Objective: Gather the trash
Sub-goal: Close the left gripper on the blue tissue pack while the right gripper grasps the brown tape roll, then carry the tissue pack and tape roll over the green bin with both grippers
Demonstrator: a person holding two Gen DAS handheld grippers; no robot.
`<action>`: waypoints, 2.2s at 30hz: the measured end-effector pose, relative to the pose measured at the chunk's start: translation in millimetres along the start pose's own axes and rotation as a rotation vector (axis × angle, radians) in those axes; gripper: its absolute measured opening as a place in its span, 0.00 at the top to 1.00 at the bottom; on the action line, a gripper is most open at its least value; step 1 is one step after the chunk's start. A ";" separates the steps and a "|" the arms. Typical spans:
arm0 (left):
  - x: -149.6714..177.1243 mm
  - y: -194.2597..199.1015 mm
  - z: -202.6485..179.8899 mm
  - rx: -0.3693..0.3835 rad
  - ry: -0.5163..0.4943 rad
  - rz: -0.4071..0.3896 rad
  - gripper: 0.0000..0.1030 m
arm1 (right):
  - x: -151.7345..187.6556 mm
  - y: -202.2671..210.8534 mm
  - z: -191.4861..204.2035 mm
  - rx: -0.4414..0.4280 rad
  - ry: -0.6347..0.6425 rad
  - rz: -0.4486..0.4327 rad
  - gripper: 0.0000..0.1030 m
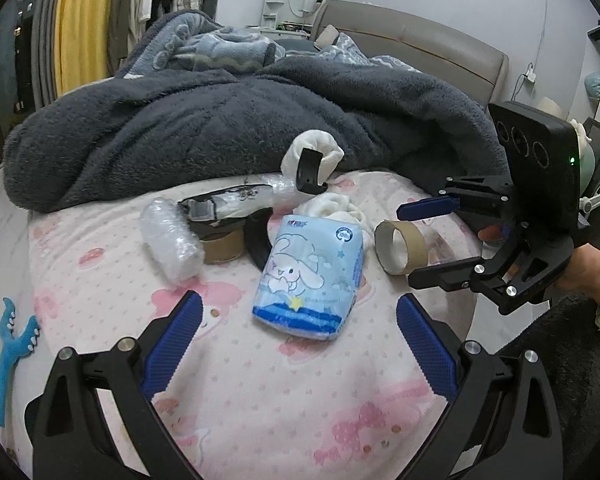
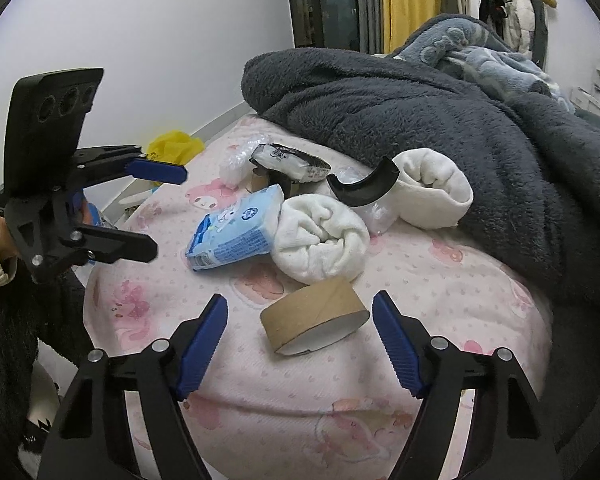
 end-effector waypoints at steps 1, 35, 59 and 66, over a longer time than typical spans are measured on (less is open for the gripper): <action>-2.0 -3.2 -0.1 0.000 -0.007 0.003 0.04 | 0.4 -1.2 -1.7 -0.002 0.000 0.002 0.27; -17.5 -41.1 -1.4 0.081 -0.027 0.084 0.43 | -2.7 -26.0 -14.3 -0.031 -0.015 0.065 0.50; -18.9 47.9 70.9 -0.095 0.202 -0.162 0.43 | -71.6 6.4 -0.9 0.032 -0.181 -0.048 0.51; -1.1 64.1 103.5 -0.165 0.271 -0.163 0.43 | -104.9 -8.4 24.4 -0.001 -0.210 -0.055 0.51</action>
Point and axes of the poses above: each gripper's, at about its wrist camera, not at the fingertips, and y roughly against the way its jaws point, z to its left, x to its underside, the point moved 4 cm from there along -y, roughly the way its jaws point, and after that the axes turned 13 degrees about z, right-handed, at the moved point
